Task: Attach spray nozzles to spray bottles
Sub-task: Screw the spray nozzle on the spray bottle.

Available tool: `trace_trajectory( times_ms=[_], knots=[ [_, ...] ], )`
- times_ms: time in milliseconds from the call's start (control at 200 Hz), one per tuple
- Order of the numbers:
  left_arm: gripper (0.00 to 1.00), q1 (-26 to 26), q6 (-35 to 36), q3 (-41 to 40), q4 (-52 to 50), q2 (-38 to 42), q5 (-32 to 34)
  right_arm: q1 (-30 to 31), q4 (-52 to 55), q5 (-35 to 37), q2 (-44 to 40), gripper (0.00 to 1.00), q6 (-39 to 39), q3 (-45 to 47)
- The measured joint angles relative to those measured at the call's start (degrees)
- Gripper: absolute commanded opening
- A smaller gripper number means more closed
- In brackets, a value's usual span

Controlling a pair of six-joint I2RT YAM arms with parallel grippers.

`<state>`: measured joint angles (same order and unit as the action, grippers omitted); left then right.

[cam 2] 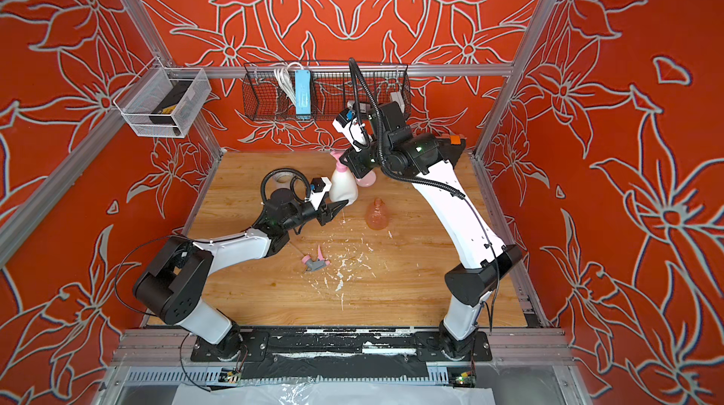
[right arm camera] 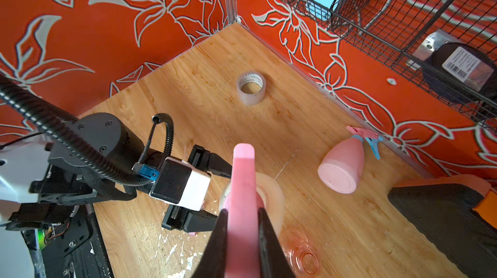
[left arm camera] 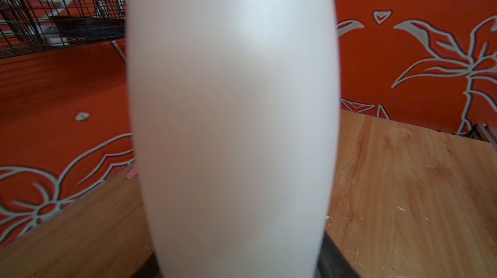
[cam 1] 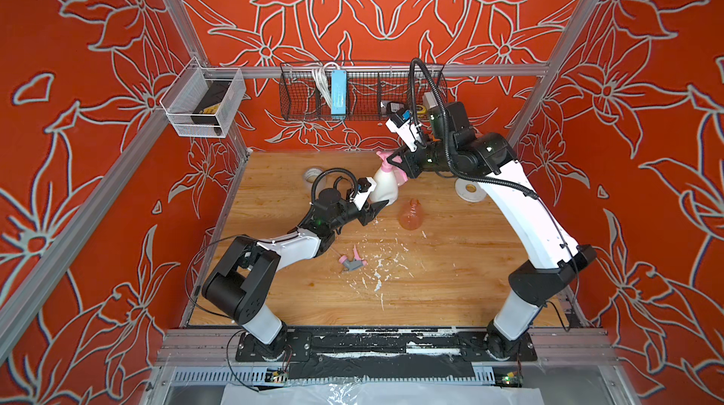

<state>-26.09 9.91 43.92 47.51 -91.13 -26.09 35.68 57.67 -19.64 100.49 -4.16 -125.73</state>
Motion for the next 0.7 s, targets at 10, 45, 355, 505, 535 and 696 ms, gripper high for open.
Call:
trace_trajectory(
  times_ms=[10,45,355,505,535,696],
  knots=[
    [0.35,0.00,0.02,-0.09,0.00,0.00,0.04,0.00,0.04,0.11,0.07,0.00,-0.02,-0.04],
    [0.35,0.00,0.07,-0.33,-0.02,0.00,0.15,0.07,0.22,0.17,0.31,0.00,-0.17,-0.07],
    [0.35,0.17,-1.46,-3.17,0.09,0.00,0.61,0.11,-5.33,0.74,0.15,0.00,-0.59,6.40],
    [0.35,0.26,-2.43,-3.87,0.70,0.00,0.35,0.09,-10.60,1.79,-1.44,0.00,-0.39,11.82],
    [0.35,0.26,-2.51,-3.89,0.83,0.00,0.35,0.09,-11.37,1.95,-1.81,0.00,-0.37,12.61],
    [0.35,0.26,-3.41,-3.96,2.38,0.00,0.35,-0.09,-14.03,1.70,-3.17,0.00,0.39,14.56]
  ],
)
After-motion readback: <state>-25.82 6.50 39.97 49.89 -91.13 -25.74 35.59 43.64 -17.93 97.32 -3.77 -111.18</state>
